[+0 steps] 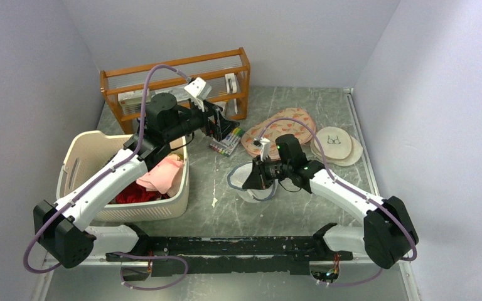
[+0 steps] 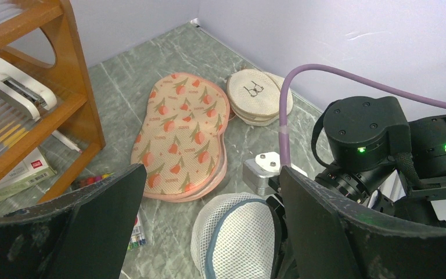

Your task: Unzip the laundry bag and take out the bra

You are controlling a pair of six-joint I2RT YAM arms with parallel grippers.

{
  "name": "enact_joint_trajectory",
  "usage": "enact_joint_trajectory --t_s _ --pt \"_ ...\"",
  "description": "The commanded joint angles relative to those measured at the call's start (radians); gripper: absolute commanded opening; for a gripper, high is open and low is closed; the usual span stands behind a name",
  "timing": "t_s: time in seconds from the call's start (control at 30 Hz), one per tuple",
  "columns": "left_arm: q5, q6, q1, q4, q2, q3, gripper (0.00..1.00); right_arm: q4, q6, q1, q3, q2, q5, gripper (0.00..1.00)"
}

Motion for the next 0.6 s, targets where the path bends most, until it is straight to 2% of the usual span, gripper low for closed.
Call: enact_joint_trajectory --t_s 0.0,0.13,0.27,0.3,0.43,0.57 --pt "-0.02 0.023 -0.018 0.02 0.001 0.008 0.97 -0.002 -0.038 0.007 0.035 0.005 0.018 0.06" --pt "-0.019 0.037 -0.03 0.012 0.013 0.012 0.97 -0.077 -0.059 0.007 0.053 -0.057 0.172 0.15" --pt "-0.006 0.05 -0.042 0.02 0.018 0.005 0.97 -0.128 -0.043 0.007 0.058 -0.183 0.411 0.39" --pt "0.001 0.054 -0.044 0.024 0.019 0.003 0.97 -0.14 -0.033 0.007 0.058 -0.216 0.474 0.48" --pt "0.047 0.088 -0.058 0.043 0.031 -0.01 0.97 -0.17 -0.002 0.006 0.057 -0.345 0.681 0.66" --pt "0.105 0.13 -0.076 0.096 0.041 -0.053 0.97 -0.162 0.001 0.006 0.045 -0.464 0.772 0.73"
